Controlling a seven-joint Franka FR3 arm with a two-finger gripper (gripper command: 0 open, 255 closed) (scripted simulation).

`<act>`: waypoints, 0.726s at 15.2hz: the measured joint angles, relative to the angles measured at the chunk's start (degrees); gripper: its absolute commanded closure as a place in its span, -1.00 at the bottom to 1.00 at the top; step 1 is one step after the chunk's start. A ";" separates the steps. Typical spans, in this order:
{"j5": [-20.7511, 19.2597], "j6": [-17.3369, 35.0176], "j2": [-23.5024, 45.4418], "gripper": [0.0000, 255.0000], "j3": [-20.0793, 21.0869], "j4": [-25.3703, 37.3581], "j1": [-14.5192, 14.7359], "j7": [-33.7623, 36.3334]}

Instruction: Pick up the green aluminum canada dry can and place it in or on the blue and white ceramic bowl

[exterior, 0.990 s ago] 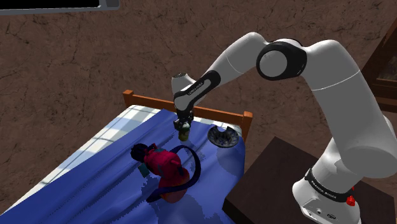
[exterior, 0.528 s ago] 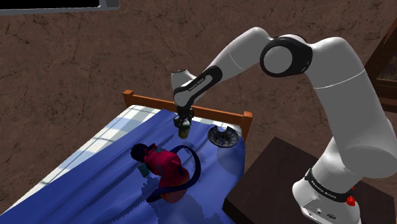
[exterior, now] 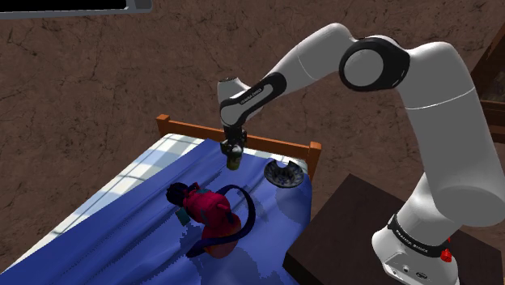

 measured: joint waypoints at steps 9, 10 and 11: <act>0.46 -4.73 -4.20 1.00 0.32 0.53 -0.17 -0.35; 0.52 -5.16 -4.86 1.00 0.36 0.30 -0.20 -0.38; 0.56 -5.58 -5.27 1.00 0.39 0.32 -0.21 -0.39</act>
